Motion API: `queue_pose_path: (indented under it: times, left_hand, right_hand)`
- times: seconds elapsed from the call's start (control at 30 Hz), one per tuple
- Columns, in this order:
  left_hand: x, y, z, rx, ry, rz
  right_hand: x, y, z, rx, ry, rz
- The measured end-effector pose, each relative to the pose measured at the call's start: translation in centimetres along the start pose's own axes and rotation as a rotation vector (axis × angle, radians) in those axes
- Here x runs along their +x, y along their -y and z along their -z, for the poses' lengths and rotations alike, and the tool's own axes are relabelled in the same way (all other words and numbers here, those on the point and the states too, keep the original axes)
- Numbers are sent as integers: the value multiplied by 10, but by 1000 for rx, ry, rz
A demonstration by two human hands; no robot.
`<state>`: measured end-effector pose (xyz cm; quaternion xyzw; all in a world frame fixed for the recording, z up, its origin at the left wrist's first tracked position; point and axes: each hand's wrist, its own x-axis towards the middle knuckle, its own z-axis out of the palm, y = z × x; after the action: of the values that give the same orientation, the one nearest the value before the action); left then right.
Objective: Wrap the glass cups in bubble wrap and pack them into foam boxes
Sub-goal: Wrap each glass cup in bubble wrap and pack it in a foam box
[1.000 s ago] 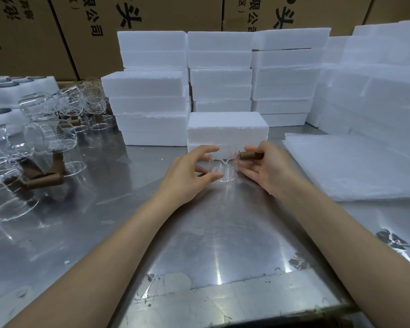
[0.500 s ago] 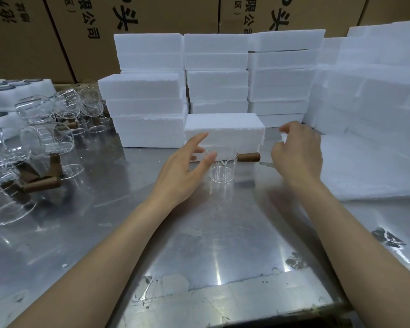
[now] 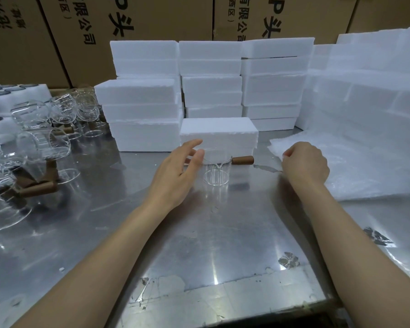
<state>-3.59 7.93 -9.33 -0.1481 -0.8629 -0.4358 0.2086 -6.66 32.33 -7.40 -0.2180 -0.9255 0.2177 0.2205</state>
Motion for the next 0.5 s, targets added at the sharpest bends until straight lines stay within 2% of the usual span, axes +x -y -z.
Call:
queue_pose_path:
  times: [0.13,0.23,0.33,0.4,0.5]
  left_hand:
    - [1,-2,1,-12,-65,-22]
    - [1,-7,3,-49,-121,-58]
    - [-1,-16,6,-115,-129,-79]
    - [-3,-25,6,-264,-70,-60]
    - [-1,-34,7,-655,9,66]
  right_hand:
    - [-3,7,5,197,-204,119]
    - [-11,19,12,447,-358,357]
    - [-31,37,17,593,-421,660]
    - [-47,47,16,545,-465,849]
    - [-67,59,10,427,-485,1071]
